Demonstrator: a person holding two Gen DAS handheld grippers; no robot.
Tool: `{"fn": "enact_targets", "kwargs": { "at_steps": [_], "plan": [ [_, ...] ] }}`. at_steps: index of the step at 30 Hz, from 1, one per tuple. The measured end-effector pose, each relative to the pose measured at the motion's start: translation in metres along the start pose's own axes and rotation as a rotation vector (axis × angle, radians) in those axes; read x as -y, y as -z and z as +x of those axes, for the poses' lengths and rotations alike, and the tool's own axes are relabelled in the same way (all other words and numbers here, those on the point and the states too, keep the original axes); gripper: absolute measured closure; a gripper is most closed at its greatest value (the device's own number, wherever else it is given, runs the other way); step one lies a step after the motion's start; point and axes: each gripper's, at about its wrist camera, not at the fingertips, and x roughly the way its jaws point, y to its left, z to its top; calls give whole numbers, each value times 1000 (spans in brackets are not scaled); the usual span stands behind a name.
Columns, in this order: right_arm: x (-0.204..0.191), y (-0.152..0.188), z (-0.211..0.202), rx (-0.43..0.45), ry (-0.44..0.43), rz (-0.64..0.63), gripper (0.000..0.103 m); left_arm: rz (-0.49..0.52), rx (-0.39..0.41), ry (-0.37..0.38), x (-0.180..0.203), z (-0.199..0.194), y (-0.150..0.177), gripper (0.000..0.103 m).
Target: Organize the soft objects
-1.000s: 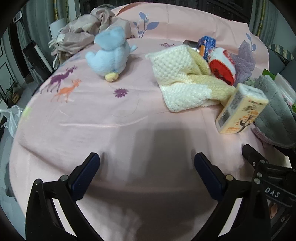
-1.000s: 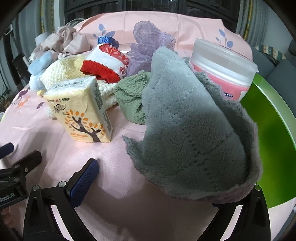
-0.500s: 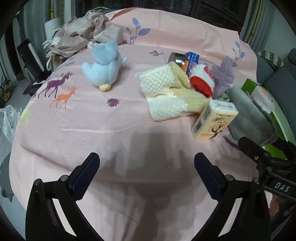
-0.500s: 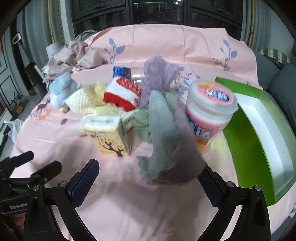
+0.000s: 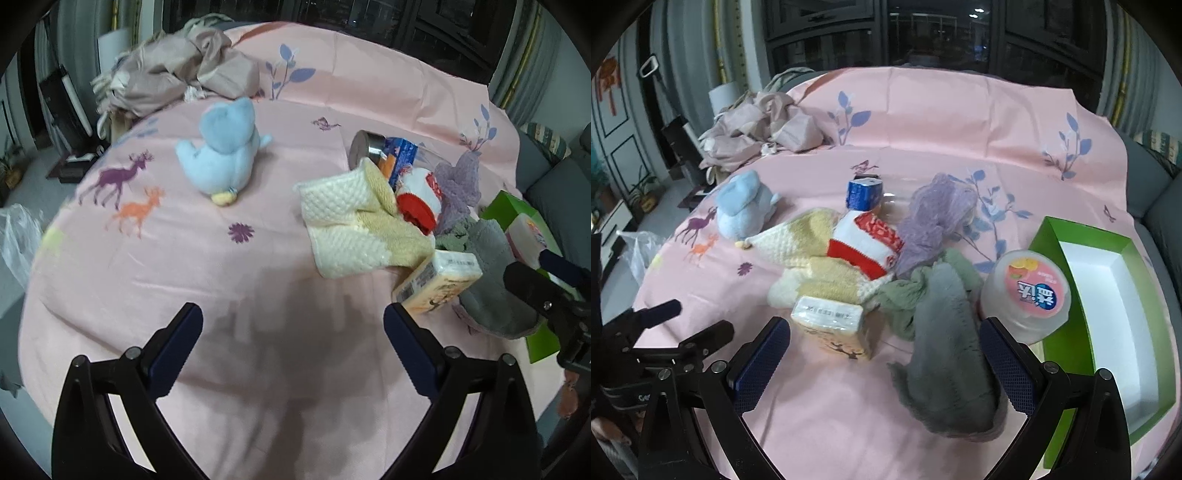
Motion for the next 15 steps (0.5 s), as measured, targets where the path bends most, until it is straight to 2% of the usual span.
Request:
{"fn": "enact_targets", "kwargs": {
  "at_steps": [3,11,15],
  "plan": [
    [-2,0,-2,15,-7,-4,0,-13,25,28,-2,-6,0,6],
    [-8,4,-8,35,-18,-21,0,-19,59,41,-10,-18,-1,6],
    [-11,4,-11,43,-11,-20,0,-37,62,42,-17,-19,-3,9]
  ]
}}
